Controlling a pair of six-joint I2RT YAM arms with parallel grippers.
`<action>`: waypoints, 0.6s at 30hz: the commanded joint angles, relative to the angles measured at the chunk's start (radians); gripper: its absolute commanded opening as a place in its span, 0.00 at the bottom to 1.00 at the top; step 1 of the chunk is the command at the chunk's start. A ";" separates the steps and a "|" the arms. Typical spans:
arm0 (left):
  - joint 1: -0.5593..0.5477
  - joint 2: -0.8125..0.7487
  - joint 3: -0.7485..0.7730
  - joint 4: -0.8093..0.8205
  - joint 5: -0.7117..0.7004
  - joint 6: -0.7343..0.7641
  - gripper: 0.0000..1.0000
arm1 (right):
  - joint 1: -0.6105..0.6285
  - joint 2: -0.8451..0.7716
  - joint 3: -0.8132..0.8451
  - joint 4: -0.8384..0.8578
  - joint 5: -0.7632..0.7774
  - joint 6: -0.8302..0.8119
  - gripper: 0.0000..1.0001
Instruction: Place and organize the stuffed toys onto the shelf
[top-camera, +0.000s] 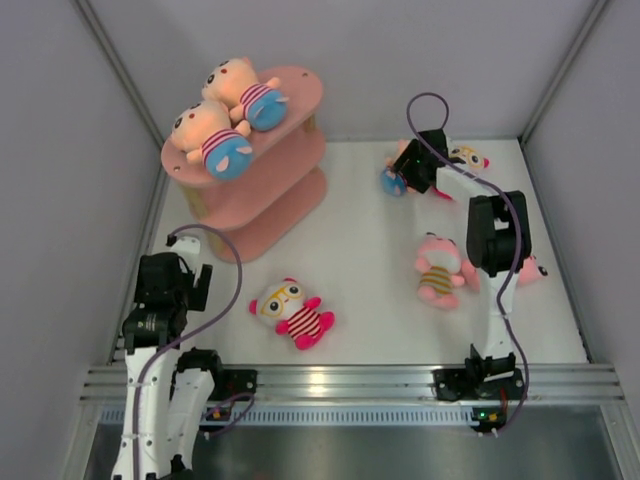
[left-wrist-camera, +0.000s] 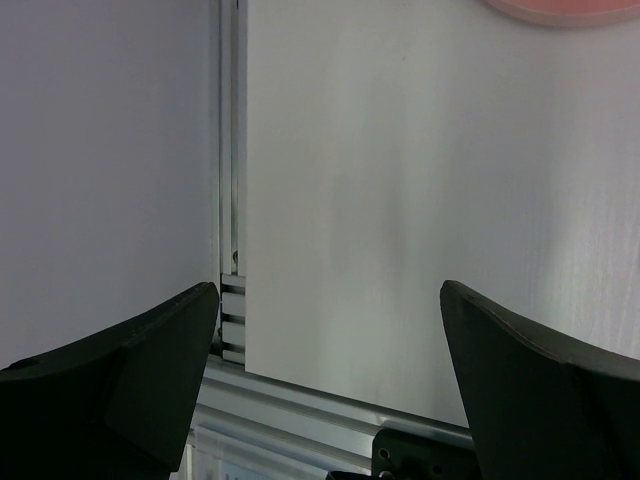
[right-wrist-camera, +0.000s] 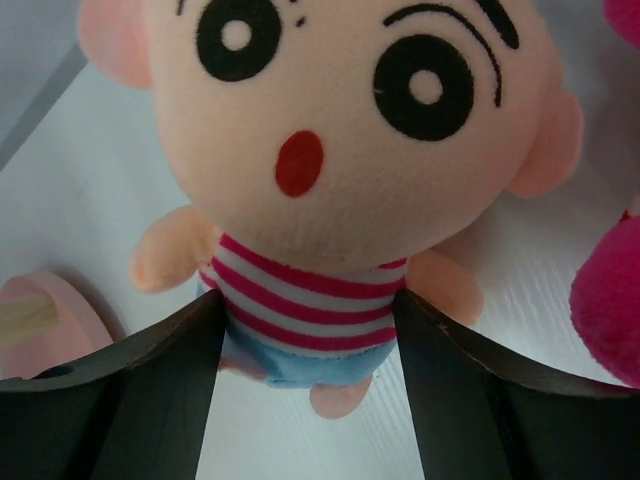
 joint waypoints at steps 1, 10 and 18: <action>0.018 0.010 -0.003 0.057 -0.018 -0.018 0.99 | 0.022 0.040 0.026 -0.001 0.060 0.017 0.66; 0.030 0.020 -0.003 0.055 -0.007 -0.015 0.99 | 0.016 -0.032 -0.063 0.039 0.066 -0.062 0.00; 0.032 0.006 -0.003 0.057 -0.002 -0.014 0.99 | 0.019 -0.301 -0.058 0.073 -0.098 -0.366 0.00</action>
